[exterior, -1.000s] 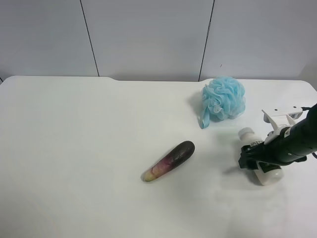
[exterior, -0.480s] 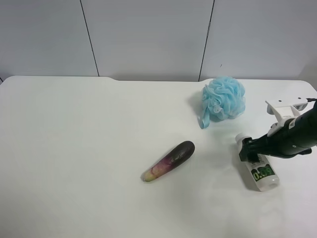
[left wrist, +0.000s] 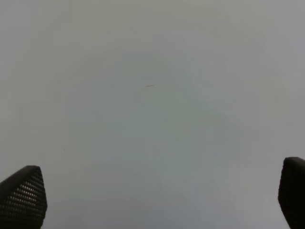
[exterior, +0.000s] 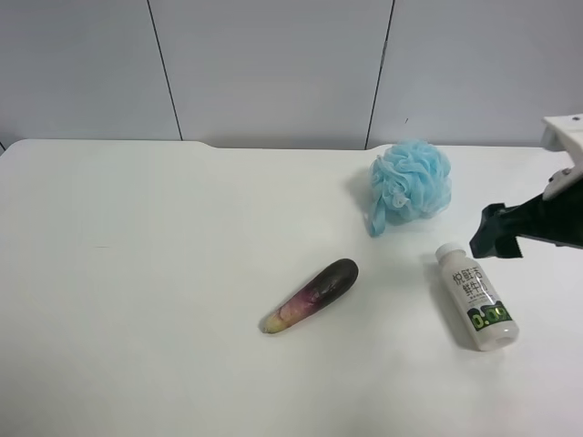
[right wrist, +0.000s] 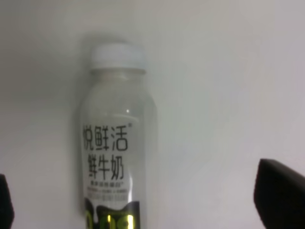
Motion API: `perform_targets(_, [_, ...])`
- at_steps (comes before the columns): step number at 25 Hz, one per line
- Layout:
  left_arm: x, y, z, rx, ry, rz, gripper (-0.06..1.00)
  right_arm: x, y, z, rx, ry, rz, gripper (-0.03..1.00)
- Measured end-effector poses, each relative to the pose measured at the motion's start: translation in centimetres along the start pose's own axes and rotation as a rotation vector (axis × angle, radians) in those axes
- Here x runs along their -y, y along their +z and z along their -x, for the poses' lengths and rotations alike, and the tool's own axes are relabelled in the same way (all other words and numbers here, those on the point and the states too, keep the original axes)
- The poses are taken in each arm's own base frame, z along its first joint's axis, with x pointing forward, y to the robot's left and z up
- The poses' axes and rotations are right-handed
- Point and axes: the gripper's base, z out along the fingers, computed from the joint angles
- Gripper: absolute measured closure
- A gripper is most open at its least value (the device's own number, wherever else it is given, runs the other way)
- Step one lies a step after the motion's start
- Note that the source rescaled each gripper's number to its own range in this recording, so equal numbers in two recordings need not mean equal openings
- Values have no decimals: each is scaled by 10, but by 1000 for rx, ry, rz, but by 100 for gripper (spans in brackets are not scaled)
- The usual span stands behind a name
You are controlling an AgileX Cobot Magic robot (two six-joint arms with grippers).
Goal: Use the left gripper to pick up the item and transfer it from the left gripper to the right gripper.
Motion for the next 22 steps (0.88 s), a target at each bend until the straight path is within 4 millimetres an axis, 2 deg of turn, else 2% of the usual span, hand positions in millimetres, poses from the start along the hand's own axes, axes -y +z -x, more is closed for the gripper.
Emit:
perform_targets(5, [0, 0, 0, 0, 0, 0, -1, -3, -55, -6, 110, -2, -3, -3])
perform_targets(11, [0, 0, 0, 0, 0, 0, -1, -8, -107, -43, 187, 13, 0, -3])
perform_targets(17, [0, 0, 0, 0, 0, 0, -1, -14, -139, -89, 179, 44, 9, -3])
perform_targets(22, [0, 0, 0, 0, 0, 0, -1, -16, -152, -109, 271, 56, 6, -3])
